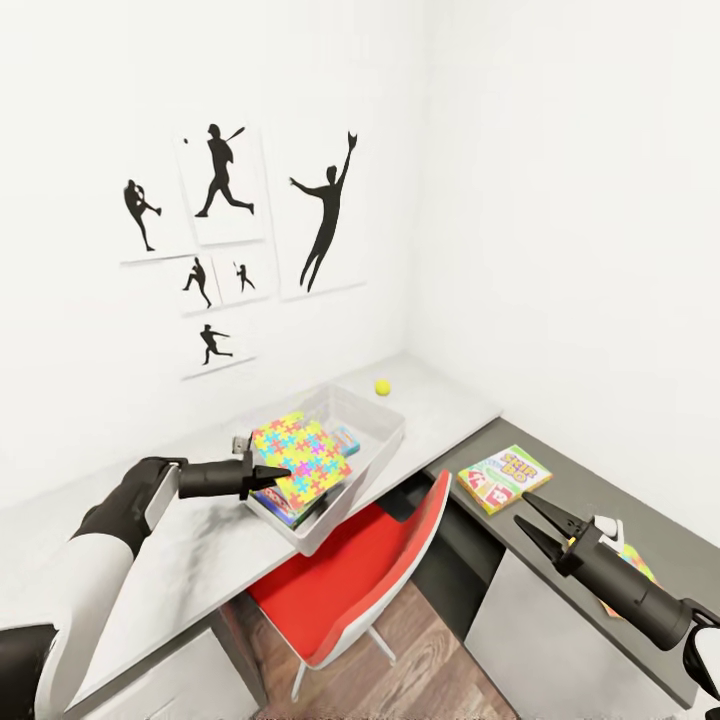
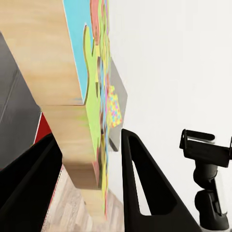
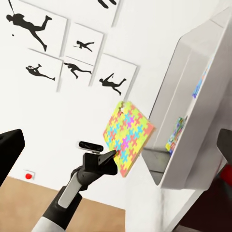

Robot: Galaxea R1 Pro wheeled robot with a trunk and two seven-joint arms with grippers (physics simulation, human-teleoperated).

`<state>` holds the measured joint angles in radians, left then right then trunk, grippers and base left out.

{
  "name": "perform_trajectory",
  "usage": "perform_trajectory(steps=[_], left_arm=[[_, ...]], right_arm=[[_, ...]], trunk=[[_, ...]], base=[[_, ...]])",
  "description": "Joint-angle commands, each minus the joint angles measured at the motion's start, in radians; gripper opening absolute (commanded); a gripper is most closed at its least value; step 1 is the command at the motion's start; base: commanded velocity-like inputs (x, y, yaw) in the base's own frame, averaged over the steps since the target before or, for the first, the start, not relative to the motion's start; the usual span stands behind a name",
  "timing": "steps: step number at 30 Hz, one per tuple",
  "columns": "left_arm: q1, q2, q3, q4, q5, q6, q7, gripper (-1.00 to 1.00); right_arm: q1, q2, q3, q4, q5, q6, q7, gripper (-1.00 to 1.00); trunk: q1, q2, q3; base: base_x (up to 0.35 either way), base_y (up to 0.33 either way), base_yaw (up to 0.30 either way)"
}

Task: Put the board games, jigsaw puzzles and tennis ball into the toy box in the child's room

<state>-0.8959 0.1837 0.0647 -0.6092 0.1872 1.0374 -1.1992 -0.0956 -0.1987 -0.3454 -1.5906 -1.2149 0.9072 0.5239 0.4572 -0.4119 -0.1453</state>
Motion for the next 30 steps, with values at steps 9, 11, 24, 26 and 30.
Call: perform_trajectory(steps=[9,11,24,26,30], left_arm=[[-0.022,0.003,0.002,0.036,0.001,0.005,0.038,-1.0],[-0.05,0.003,0.009,0.072,0.001,0.003,0.05,-1.0],[-0.103,0.01,0.08,0.142,0.001,0.004,0.096,-1.0],[-0.104,0.009,0.093,0.144,0.001,0.005,0.107,-1.0],[-0.113,0.008,0.151,0.179,0.002,0.007,0.145,-1.0]], right_arm=[[-0.001,0.001,-0.002,0.001,0.001,0.005,0.002,1.0],[-0.001,0.0,-0.003,0.001,0.001,0.005,0.002,1.0],[-0.001,0.0,-0.003,0.001,0.001,0.005,0.004,1.0],[-0.001,-0.001,-0.003,0.001,0.001,0.006,0.004,1.0],[-0.001,-0.001,-0.003,0.001,0.001,0.006,0.004,1.0]], trunk=[[0.001,-0.002,-0.017],[0.001,-0.002,-0.02],[0.001,-0.002,-0.041],[0.001,-0.002,-0.045],[0.001,-0.002,-0.051]], base=[[0.0,0.0,0.0],[0.0,0.0,0.0],[0.0,0.0,0.0],[0.0,0.0,0.0],[0.0,0.0,0.0]])
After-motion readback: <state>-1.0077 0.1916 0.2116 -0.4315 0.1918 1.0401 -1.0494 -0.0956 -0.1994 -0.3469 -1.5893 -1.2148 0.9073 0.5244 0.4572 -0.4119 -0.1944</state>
